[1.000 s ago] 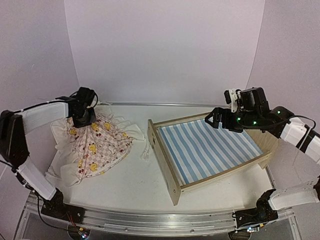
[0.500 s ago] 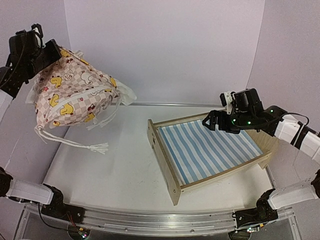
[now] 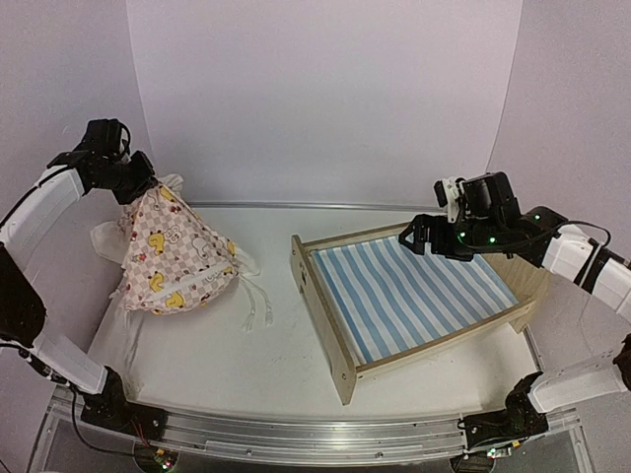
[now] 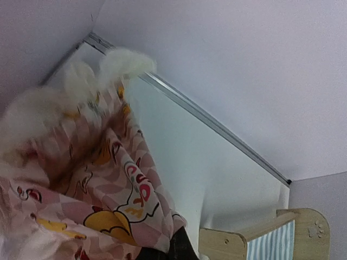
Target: Set up the pet bed
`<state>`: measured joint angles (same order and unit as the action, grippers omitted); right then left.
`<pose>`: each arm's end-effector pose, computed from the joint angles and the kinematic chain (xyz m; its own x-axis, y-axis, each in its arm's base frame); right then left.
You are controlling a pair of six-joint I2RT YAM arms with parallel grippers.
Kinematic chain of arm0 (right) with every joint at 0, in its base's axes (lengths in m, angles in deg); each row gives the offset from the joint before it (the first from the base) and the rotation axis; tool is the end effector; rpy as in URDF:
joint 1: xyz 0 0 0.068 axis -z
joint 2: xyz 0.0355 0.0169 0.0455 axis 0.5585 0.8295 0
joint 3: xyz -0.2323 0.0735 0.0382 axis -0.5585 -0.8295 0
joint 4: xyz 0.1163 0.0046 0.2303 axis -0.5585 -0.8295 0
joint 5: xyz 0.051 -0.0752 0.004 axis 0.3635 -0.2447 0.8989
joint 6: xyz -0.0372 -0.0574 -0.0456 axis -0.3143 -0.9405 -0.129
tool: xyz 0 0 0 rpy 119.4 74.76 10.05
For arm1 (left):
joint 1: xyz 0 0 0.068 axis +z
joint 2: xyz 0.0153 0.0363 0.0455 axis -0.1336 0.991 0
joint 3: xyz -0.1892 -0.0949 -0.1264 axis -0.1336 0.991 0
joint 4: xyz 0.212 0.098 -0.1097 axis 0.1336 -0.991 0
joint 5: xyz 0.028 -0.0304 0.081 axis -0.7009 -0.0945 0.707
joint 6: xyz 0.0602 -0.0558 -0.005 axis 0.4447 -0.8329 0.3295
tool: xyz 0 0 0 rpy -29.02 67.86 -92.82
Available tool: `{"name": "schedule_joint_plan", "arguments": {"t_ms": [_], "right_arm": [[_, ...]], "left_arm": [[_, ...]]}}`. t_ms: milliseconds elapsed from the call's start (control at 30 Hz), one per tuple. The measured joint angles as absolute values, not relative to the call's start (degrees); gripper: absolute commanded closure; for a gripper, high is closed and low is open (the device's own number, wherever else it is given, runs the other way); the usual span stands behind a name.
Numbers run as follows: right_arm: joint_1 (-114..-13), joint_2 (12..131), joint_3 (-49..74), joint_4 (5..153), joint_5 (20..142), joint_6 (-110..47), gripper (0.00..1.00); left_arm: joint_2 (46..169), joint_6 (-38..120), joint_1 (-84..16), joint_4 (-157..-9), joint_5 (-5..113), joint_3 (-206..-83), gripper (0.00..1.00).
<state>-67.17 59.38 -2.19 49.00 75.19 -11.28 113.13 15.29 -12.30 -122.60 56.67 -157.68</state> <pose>0.2452 0.1639 0.2705 -0.7254 0.0682 -0.6850 -0.2738 0.8844 0.3779 0.3386 -0.0342 0.3465 -0.5296 -0.5635 -0.6340 -0.2019 0.8097 -0.5510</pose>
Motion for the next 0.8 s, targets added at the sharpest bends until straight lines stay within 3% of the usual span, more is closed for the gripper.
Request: {"name": "schedule_joint_plan", "arguments": {"t_ms": [100, 200, 400, 500, 567, 667, 800], "right_arm": [[-67.2, 59.4, -2.1, 49.1, 75.1, -11.3, 0.02], [-67.2, 59.4, -2.1, 49.2, 75.1, -11.3, 0.02], [-67.2, 59.4, -2.1, 49.7, 75.5, -11.3, 0.02], [-67.2, 59.4, -2.1, 49.9, 76.0, -11.3, 0.02], [-67.2, 59.4, -2.1, 50.1, 76.2, -11.3, 0.02], [-67.2, 59.4, -2.1, 50.2, 76.2, -11.3, 0.02], [-67.2, 59.4, -2.1, 50.6, 76.3, -11.3, 0.02]], "left_arm": [[112.6, 14.6, -12.2, -120.9, 49.7, -158.2, 1.00], [104.1, 14.3, -12.9, -111.2, 48.7, -156.0, 1.00], [79.6, 3.6, -8.3, -85.4, 47.6, -134.6, 1.00], [85.1, -6.3, -4.4, -72.1, 40.1, -125.9, 1.00], [95.1, -10.8, -3.9, -67.9, 34.7, -124.6, 1.00], [105.8, -13.6, -4.6, -68.1, 29.4, -124.6, 1.00], [106.9, -14.6, -5.5, -69.5, 22.6, -128.4, 1.00]]}}
